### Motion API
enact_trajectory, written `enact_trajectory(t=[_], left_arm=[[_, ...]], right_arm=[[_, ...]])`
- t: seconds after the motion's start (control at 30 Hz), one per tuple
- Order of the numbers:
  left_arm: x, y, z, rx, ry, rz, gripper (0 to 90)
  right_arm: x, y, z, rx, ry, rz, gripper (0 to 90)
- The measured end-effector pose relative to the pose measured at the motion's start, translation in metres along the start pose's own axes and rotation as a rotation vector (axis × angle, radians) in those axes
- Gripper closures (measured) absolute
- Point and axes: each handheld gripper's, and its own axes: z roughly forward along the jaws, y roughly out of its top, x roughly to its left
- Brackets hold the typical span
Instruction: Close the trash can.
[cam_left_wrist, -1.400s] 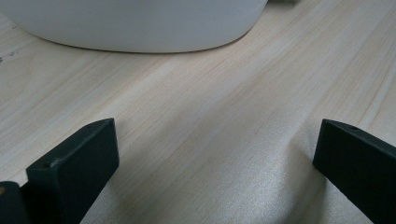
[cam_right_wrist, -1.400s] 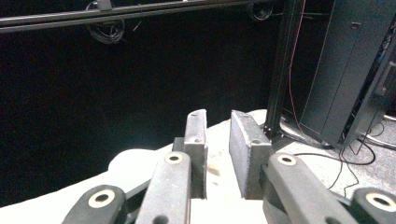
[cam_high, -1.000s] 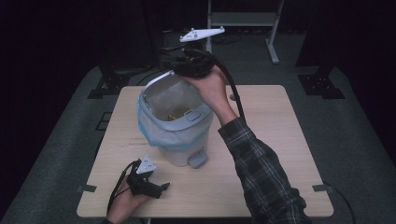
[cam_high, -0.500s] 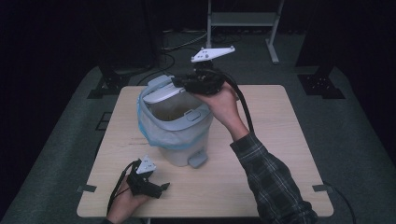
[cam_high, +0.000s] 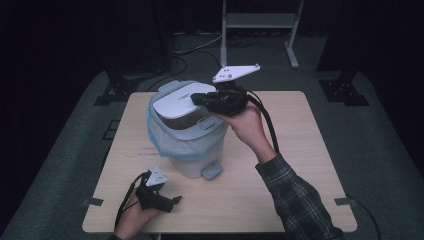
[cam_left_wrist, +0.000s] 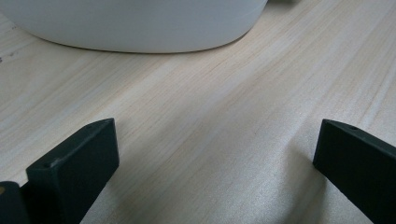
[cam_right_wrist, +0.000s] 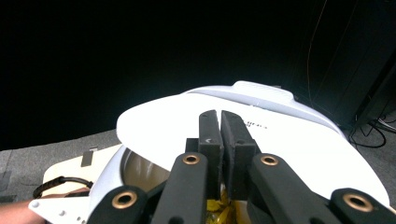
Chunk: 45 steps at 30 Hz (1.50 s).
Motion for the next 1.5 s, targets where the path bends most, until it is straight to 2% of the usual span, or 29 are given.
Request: enact_trajectory(t=[0.5,0.87,1.2,1.3,1.33,1.5], left_arm=[[0.0,0.0,0.0,-0.001,0.0,-0.001,0.0],[0.0,0.0,0.0,-0.001,0.0,-0.002,0.0],[0.0,0.0,0.0,0.0,0.0,-0.001,0.0],[0.0,0.0,0.0,0.0,0.0,0.0,0.0],[0.0,0.0,0.0,-0.001,0.0,0.0,0.0],[0.0,0.0,0.0,0.0,-0.001,0.0,0.0]], right_arm=[[0.005,-0.022,-0.01,0.023,0.005,-0.002,89.8],[0.003,-0.032,-0.005,0.056,0.002,0.003,89.8],[0.002,-0.037,-0.005,0.032,0.008,0.03,90.0],[0.003,-0.036,-0.005,0.037,-0.002,0.022,90.0],[0.004,-0.037,-0.003,0.056,-0.007,0.016,90.0],[0.001,-0.038,-0.003,0.043,0.009,0.028,89.9]])
